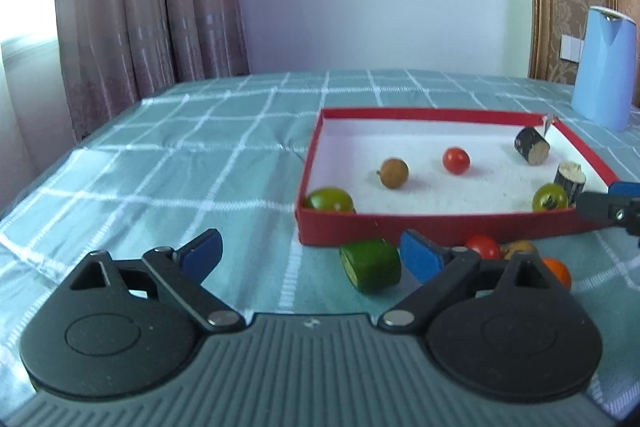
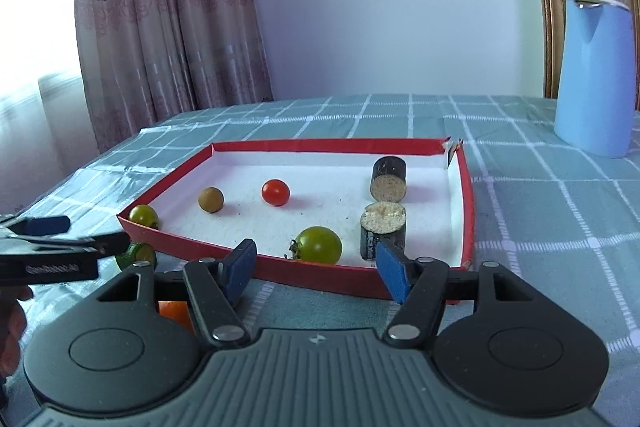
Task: Organize fruits
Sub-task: 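Withdraw both open tools from the box toward the loose produce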
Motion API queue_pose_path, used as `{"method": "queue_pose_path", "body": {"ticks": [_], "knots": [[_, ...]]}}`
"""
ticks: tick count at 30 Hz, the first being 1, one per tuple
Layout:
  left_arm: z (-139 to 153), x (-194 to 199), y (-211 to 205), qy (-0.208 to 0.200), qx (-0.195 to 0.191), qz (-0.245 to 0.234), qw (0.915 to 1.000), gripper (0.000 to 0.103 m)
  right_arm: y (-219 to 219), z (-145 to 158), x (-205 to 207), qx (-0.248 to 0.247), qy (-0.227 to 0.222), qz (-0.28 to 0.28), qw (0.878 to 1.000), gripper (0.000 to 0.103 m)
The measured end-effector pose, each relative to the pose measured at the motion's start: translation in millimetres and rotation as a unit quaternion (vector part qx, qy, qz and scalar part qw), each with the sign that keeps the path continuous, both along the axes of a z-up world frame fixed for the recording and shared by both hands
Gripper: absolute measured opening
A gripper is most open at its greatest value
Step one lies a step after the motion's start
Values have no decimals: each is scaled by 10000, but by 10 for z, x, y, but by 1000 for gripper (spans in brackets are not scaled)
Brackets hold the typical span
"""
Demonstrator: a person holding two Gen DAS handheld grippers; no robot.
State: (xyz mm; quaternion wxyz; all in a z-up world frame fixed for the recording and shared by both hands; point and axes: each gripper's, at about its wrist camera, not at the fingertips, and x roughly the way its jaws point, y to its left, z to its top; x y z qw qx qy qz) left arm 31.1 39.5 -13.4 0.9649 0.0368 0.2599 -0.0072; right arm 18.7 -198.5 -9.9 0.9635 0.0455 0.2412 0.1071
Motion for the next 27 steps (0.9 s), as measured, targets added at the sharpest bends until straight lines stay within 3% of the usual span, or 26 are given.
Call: {"method": "queue_pose_path", "body": {"ticks": [7,18,27], "knots": [[-53,71,-34,137,-1,4,9999,94,-17,-25,-98,67,-41,166,9998,66],[-117,142,-23,420,-142,-146,9989,74,10,-50,-123,1,11,206,9998,66],[-142,137,-95,541,-203,-535,9969,41,54,-66,-137,-32,43,328,9994,66]]}}
